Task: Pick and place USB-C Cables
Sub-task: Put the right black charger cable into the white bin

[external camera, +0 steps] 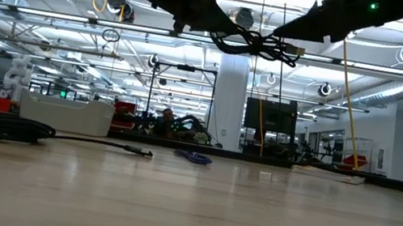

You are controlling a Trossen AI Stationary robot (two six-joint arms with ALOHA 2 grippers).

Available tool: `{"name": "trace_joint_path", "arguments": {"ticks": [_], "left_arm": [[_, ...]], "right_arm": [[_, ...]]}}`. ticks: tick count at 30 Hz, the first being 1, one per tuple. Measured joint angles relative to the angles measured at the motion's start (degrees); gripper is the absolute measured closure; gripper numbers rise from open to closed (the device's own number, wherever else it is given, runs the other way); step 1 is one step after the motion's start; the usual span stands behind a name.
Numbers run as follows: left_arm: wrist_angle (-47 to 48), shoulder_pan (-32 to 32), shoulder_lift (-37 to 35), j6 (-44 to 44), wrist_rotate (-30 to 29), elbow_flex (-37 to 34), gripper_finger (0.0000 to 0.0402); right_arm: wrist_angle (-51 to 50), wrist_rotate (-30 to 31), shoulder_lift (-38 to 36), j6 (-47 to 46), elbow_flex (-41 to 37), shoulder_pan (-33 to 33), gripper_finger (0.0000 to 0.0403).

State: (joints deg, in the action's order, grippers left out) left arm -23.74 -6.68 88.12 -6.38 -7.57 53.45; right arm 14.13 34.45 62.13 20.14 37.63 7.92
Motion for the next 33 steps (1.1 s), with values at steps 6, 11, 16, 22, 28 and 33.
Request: {"name": "trace_joint_path", "arguments": {"ticks": [6,11,16,22,28,33], "left_arm": [[3.05,-0.11,-1.65,-1.04,0.0,-0.08,0.0358],[11.1,-1.21,-6.76,-1.68,-0.2,-0.13,0.0364],[20.23,-2.89,-14.17,-1.71,-3.77,-0.1,0.036],[33.16,-5.21,-24.43,-1.2,-9.36,0.02,0.0361],[45.07,-8.66,-33.01,-0.59,-13.91,-0.01,0.0363],[53.86,-12.72,-37.59,0.52,-18.9,0.0,0.0363]], "right_arm": [[0.59,-0.01,-1.82,0.52,0.0,1.99,0.0195],[-1.17,-0.01,-6.63,0.51,0.0,4.25,0.0195],[-5.18,0.01,-11.05,0.5,0.0,5.87,0.0195],[-11.03,0.0,-13.25,0.51,0.0,6.41,0.0195],[-11.98,-0.01,-12.94,2.37,-0.68,5.17,0.0195],[-10.41,0.0,-12.94,4.94,-2.56,2.76,0.0195]]}}
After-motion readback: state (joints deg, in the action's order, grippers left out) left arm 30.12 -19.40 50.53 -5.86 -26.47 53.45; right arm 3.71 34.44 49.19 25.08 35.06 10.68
